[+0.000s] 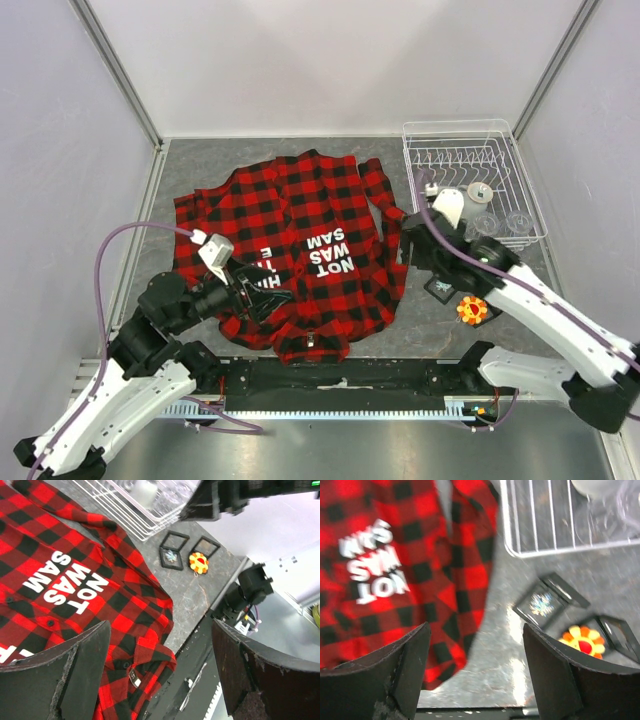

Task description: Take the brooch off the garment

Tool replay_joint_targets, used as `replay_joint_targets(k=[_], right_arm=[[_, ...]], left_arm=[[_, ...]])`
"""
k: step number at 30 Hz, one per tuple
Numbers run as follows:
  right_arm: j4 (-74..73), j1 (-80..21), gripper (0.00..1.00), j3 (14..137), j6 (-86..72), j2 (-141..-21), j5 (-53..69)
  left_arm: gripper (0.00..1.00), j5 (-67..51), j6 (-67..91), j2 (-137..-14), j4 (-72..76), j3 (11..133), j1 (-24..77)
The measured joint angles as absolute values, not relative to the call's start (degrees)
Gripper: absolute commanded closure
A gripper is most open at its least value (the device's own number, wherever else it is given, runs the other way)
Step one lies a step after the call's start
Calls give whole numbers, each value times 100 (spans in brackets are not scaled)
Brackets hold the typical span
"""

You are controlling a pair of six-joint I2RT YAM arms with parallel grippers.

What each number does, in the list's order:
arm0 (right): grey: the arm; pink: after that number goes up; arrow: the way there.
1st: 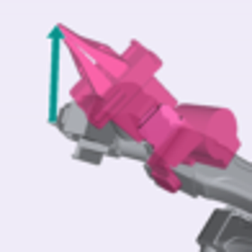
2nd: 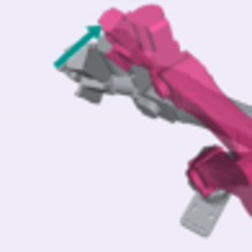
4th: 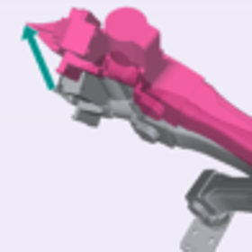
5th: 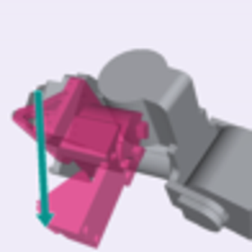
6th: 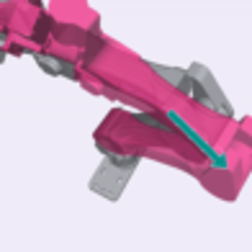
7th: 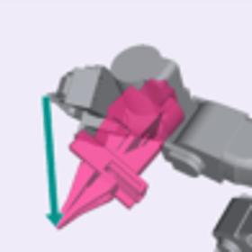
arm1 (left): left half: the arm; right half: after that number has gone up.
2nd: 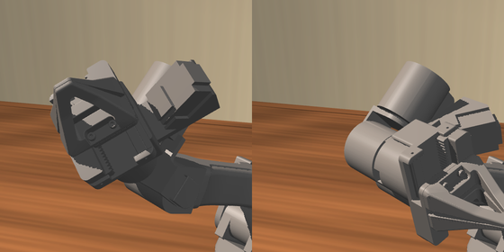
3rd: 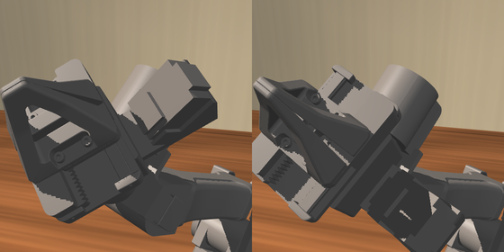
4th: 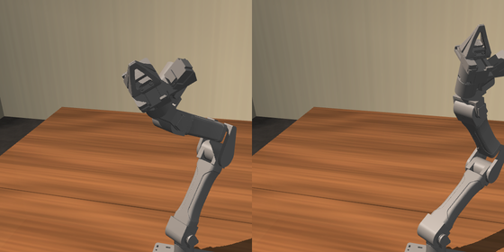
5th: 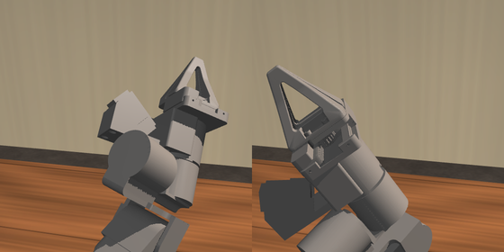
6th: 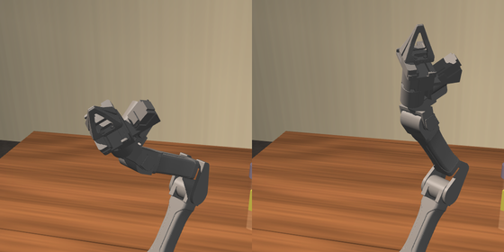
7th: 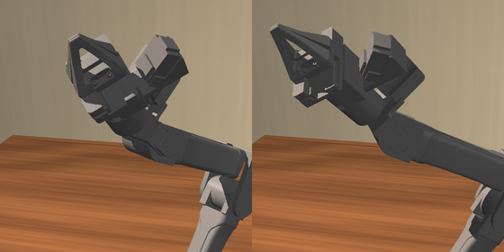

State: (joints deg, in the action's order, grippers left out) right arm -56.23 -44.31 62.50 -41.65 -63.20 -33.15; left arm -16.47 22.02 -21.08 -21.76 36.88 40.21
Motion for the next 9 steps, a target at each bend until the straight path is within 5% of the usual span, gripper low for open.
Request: replay_joint_targets(k=[5,9], right_arm=[[-5284,-4440,2,7100,-3293,-5457,-3030],[-5142,-4440,2,8383,-2692,-5098,-2995]], left_arm=[[10,-1109,2311,-1883,-2620,4473,4021],[5,-679,2353,-1907,-2650,5922,4021]])
